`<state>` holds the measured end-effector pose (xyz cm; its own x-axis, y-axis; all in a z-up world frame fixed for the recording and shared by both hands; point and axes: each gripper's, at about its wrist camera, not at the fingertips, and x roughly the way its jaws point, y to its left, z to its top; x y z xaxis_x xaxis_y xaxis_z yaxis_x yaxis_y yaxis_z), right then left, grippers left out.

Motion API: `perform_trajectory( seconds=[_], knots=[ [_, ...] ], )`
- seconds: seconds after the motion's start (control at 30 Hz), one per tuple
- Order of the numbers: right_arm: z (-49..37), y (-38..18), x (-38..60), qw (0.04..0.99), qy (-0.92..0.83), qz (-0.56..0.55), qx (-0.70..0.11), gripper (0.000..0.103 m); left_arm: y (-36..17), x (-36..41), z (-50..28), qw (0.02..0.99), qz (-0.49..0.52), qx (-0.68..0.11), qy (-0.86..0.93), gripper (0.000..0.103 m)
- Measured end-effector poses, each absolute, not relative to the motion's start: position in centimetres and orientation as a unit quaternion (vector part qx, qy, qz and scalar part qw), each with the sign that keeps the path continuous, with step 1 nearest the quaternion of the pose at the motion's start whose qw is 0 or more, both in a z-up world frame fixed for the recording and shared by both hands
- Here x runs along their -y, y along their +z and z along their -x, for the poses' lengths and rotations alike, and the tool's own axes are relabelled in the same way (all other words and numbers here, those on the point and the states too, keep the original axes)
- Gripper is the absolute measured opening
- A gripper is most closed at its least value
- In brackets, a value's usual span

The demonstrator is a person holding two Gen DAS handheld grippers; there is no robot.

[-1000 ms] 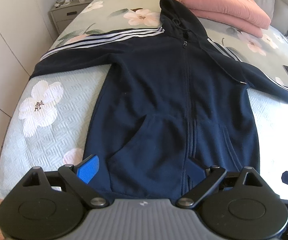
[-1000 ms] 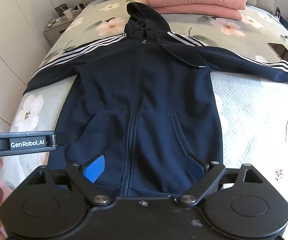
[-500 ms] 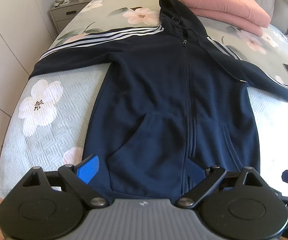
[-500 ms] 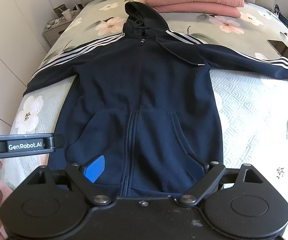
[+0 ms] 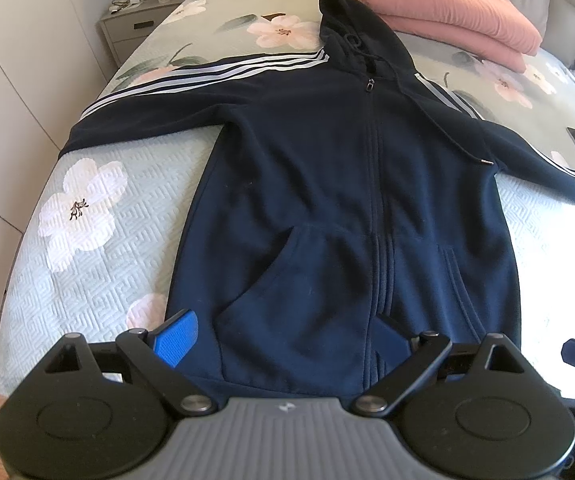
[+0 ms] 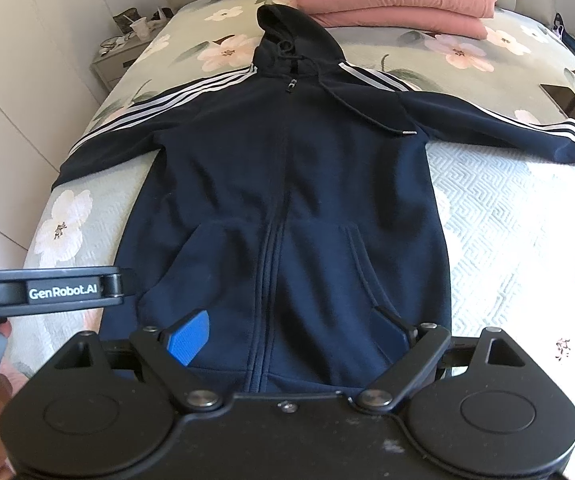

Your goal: Fold large clothes

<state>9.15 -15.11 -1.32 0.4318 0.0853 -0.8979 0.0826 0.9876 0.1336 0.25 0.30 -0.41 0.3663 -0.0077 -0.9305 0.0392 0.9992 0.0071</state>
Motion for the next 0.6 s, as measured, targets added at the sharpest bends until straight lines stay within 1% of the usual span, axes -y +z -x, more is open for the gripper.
perform_trajectory(
  seconds=[0.6],
  knots=[
    [-8.88, -1.1, 15.39, 0.847, 0.003, -0.085, -0.524, 0.103, -0.28, -0.77, -0.2, 0.829, -0.008, -0.559, -0.016, 0.095]
  ],
)
